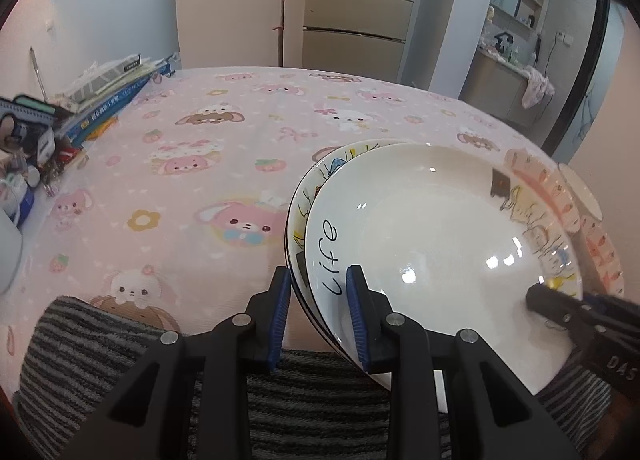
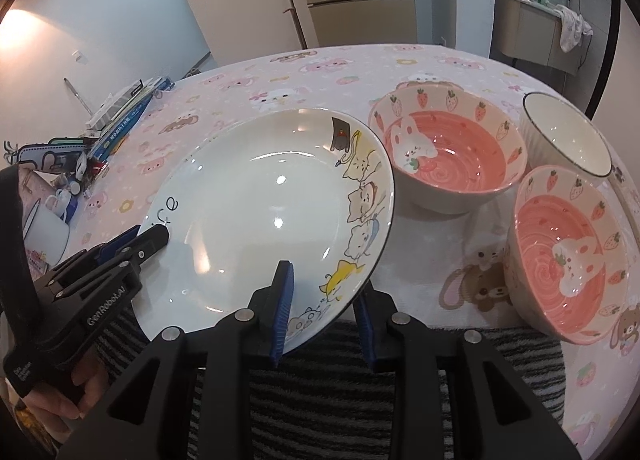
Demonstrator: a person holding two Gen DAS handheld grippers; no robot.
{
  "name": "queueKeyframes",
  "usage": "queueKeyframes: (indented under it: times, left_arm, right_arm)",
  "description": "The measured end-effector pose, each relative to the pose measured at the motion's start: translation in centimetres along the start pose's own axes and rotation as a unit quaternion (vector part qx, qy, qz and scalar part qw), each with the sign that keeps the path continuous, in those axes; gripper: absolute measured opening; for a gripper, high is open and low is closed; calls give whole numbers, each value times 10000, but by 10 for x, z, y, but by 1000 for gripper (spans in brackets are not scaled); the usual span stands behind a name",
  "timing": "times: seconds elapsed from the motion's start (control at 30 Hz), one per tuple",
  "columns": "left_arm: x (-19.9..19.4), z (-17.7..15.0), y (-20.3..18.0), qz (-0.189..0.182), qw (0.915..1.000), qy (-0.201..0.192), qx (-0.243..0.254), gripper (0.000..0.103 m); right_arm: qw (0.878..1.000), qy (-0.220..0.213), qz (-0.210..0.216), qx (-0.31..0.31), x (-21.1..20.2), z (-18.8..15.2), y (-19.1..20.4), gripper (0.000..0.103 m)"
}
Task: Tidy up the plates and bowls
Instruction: 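Open both grippers to release the plate on the stack, then raise both grippers away from the plate stack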
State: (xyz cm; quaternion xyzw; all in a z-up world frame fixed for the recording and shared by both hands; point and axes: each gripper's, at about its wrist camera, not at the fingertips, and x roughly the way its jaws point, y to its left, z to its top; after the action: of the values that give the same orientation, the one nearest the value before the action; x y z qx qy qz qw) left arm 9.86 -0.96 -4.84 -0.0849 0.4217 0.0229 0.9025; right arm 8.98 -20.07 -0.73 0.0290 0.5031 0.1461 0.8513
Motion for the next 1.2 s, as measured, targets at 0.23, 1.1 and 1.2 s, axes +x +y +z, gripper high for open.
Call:
queueKeyframes:
  times: [0.23, 1.1, 1.2]
  left_arm:
    - [8, 1, 26, -823, 9936, 232, -735, 29]
    - [-74, 6, 6, -700, 9864, -1468, -233, 29]
    - [-103, 6, -2, -711, 9793, -1894, -70, 43]
  right_arm:
    - [10000, 44, -73, 50, 3, 1, 2, 28]
    - [9996, -283, 22, -50, -26, 6, 0, 30]
    - [9967, -754, -216, -202, -48, 7, 1, 38]
